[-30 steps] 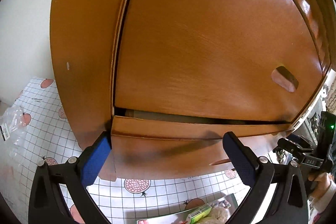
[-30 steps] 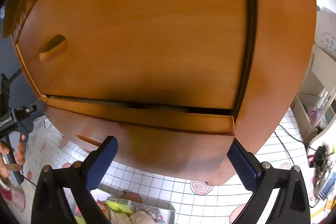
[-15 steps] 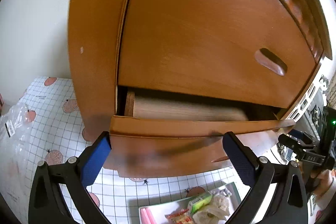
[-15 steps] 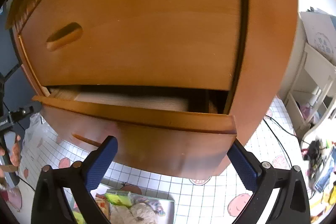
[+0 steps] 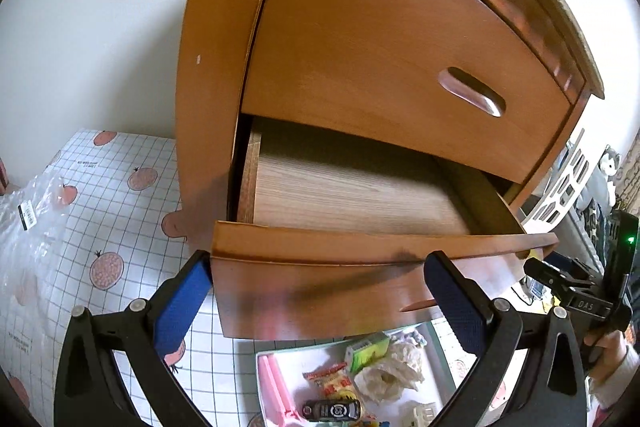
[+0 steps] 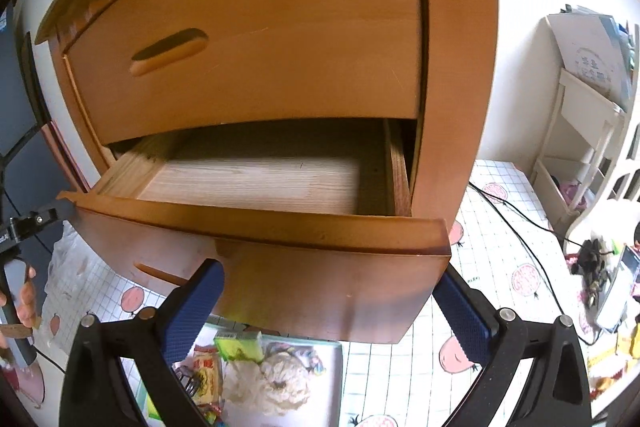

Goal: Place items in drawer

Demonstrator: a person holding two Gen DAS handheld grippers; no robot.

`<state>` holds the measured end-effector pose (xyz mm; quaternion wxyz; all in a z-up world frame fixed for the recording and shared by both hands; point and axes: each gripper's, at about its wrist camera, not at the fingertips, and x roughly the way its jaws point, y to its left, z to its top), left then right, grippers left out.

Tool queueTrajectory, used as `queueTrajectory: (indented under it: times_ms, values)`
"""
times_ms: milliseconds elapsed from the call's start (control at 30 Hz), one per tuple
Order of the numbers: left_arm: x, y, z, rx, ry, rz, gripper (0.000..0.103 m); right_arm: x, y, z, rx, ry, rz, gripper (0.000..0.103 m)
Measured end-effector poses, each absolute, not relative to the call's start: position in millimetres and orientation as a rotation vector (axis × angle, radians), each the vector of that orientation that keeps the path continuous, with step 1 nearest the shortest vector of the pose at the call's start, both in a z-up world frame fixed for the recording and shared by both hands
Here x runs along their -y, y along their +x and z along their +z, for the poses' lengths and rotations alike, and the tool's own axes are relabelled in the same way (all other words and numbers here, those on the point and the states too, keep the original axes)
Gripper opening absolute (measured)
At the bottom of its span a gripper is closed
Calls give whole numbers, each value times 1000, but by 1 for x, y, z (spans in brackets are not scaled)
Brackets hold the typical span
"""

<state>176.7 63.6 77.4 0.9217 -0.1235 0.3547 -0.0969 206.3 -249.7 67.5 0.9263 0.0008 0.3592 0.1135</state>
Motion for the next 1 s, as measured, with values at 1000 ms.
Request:
queueTrajectory:
  times_ms: [1000]
  values:
    - [-42,111,75,-824,-267,-73,103,230,138,72,-855,31,138,103]
